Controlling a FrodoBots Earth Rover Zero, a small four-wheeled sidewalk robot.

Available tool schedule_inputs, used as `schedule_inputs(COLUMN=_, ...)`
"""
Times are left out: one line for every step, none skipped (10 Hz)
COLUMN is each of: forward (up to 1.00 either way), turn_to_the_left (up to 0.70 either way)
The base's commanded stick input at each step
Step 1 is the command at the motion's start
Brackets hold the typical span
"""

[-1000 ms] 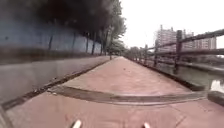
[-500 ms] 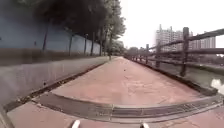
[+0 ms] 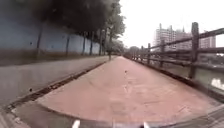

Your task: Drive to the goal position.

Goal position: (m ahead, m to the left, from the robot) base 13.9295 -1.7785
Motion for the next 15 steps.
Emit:
schedule_inputs(forward=0.70, turn_to_the_left=0.02)
schedule_inputs(forward=0.70, turn_to_the_left=0.02)
schedule_inputs(forward=0.70, turn_to_the_left=0.02)
schedule_inputs(forward=0.70, turn_to_the_left=0.02)
schedule_inputs(forward=0.70, turn_to_the_left=0.02)
schedule_inputs(forward=0.70, turn_to_the_left=0.02)
schedule_inputs(forward=0.70, turn_to_the_left=0.03)
schedule_inputs(forward=0.70, turn_to_the_left=0.01)
schedule_inputs(forward=0.70, turn_to_the_left=-0.08)
schedule_inputs(forward=0.70, turn_to_the_left=-0.27)
schedule_inputs(forward=0.70, turn_to_the_left=-0.22)
schedule_inputs(forward=0.70, turn_to_the_left=-0.14)
schedule_inputs(forward=0.70, turn_to_the_left=-0.07)
schedule_inputs(forward=0.70, turn_to_the_left=0.00)
schedule_inputs(forward=0.70, turn_to_the_left=0.00)
